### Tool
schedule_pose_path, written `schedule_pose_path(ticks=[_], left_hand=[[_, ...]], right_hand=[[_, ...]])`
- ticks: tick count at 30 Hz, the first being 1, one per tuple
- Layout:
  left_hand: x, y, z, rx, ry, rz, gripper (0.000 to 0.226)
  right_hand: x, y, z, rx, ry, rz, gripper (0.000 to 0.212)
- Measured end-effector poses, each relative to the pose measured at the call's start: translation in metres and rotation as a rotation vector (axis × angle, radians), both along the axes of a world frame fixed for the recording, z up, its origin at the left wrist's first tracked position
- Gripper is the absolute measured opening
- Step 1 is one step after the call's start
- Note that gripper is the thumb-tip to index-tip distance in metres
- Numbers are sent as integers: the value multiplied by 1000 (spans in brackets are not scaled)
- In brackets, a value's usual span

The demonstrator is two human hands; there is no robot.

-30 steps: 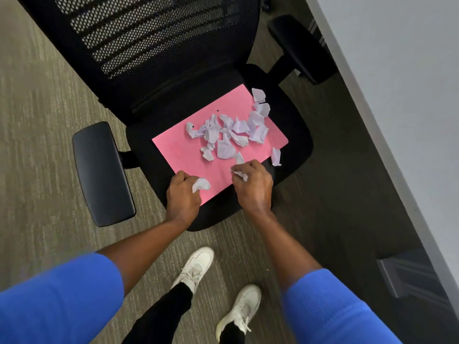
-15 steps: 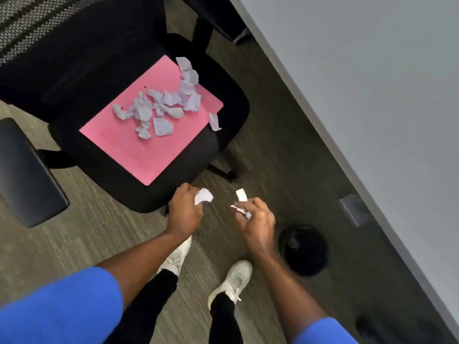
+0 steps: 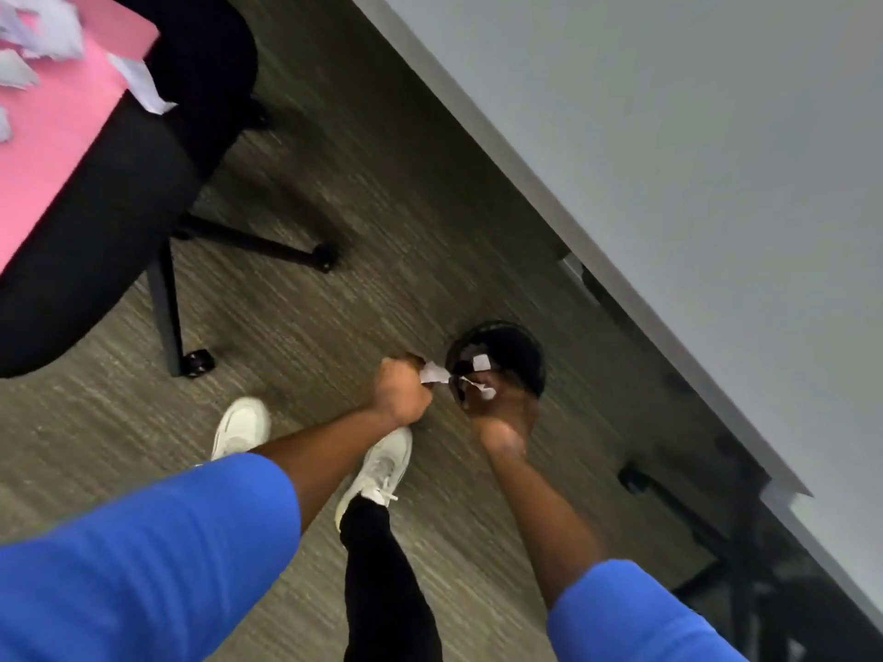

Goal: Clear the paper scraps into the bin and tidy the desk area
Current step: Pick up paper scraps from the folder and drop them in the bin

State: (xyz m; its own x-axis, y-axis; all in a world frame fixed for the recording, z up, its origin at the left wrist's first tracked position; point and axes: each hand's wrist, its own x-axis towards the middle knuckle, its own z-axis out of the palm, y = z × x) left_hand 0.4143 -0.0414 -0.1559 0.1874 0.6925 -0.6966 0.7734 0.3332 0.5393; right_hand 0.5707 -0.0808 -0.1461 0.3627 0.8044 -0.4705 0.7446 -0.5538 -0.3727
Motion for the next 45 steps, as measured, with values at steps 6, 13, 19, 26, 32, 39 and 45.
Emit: schedule_pose_path(ticks=[6,13,19,26,32,39,45], left_hand=[[75,3,-48,-127,52,-23,50],[122,11,-105,-146,-10,-55,47],[138,20,-126,-211,-105,-131,58],[106,8,-119,-239,-67,-272,54],[60,-1,-103,-219,39,-290,49],[5,8,-62,-159,80,-141,50],[-52,17,-21,-149,35,69,30]], right_hand=[[71,-12,-44,113,-11,-91,6],[112,0,-111,39,200,-340,15],[126,16,-143,-43,403,-477,23],[134,22,-131,-45,-15,-172,58],[126,20,-105,-145,-85,-178,42],[68,16,-75,-144,14,-118,43],[-3,29,-60,-104,34,-3,38]])
